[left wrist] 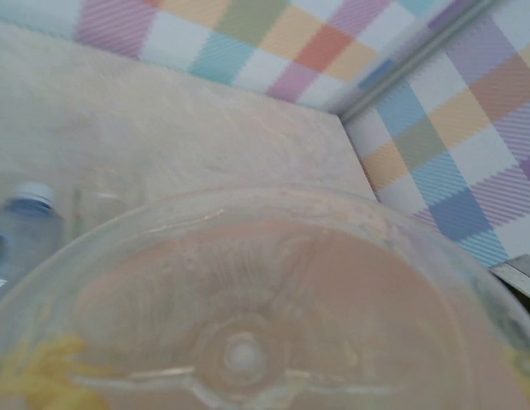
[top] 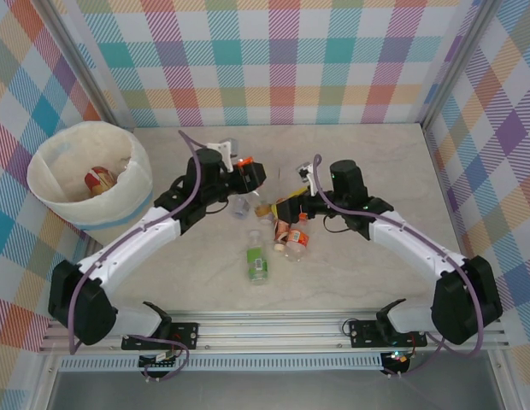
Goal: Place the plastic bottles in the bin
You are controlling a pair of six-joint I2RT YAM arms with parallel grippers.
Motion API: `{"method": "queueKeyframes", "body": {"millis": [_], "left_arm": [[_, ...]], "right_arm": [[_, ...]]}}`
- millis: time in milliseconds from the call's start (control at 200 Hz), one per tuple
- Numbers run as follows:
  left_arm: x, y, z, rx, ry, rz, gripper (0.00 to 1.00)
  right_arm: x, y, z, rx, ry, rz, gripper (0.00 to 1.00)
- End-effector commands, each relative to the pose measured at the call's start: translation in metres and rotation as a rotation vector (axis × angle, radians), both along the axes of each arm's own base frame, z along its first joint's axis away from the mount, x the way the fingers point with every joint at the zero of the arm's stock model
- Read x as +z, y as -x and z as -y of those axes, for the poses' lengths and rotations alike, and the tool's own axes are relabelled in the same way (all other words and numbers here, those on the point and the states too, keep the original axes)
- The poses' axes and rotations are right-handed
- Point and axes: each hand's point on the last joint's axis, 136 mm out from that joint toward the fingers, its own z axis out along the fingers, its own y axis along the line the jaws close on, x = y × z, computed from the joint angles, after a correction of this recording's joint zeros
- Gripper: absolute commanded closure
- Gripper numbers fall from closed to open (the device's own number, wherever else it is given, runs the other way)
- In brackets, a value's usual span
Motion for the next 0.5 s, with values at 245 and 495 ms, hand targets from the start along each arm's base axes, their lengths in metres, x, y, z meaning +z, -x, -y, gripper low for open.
{"method": "queueKeyframes", "body": {"millis": [245, 495], "left_arm": [[0.109, 0.018, -0.171, 0.518, -0.403, 0.235, 0.4], [0.173, 0.029, -0.243, 0.756, -0.53, 0.339, 0.39]], "right_arm": [[0.014, -0.04, 0.041, -0.365, 0.009, 0.038, 0.0], [0.014, -0.045, 0.05, -0.42, 0.015, 0.075, 0.0]]}}
